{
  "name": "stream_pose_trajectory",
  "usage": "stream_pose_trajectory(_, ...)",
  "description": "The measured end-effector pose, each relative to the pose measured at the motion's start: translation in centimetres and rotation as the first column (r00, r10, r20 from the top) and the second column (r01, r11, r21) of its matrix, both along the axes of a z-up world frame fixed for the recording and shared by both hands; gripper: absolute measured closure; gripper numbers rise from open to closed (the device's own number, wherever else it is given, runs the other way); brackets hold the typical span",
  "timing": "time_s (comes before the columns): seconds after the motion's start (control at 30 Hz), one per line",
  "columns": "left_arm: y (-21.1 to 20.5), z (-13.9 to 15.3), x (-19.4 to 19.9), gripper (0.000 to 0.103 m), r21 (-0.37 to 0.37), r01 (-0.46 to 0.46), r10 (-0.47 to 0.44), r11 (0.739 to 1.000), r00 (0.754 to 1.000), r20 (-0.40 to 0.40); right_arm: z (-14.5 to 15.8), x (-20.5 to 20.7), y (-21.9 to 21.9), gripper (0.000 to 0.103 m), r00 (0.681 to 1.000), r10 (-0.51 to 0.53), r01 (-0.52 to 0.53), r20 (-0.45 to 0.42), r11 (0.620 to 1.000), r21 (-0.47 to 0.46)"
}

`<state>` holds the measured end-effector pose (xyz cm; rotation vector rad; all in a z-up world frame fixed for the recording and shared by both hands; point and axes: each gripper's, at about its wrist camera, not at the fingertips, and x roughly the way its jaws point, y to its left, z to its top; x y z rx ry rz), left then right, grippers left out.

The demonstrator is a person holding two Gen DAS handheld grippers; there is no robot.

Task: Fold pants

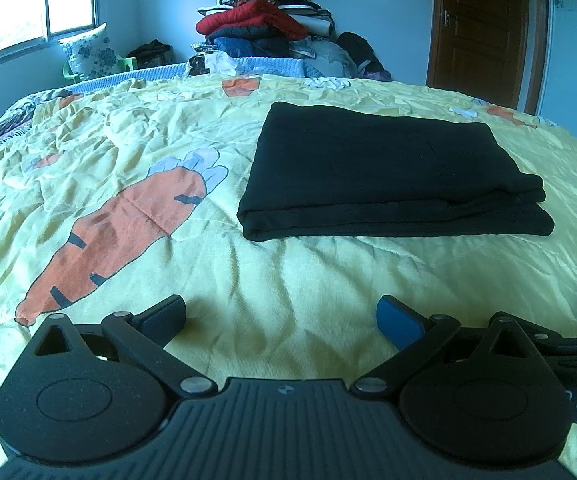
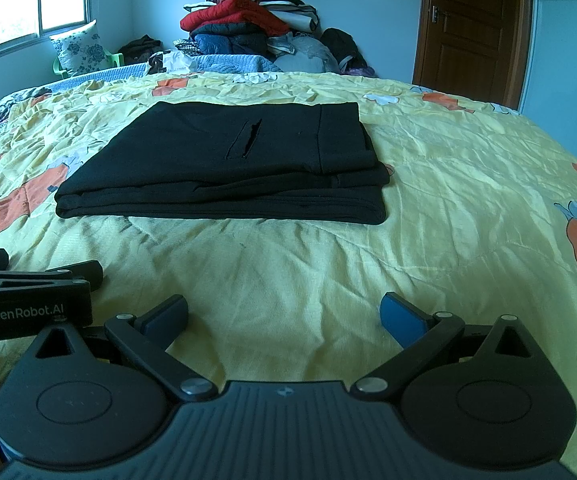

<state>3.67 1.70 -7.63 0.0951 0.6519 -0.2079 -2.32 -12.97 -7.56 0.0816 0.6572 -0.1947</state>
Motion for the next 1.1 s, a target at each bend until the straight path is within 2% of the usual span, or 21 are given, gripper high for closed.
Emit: stream_pose_trajectory(1.1,0.07,-0.05,0.05,0.000,-0.018,-0.004,0.004,1.000,1.000,-0.010,0.01,0.00,0.01,0.000,1.000,0.000,0.000,0.000,1.000,0.000)
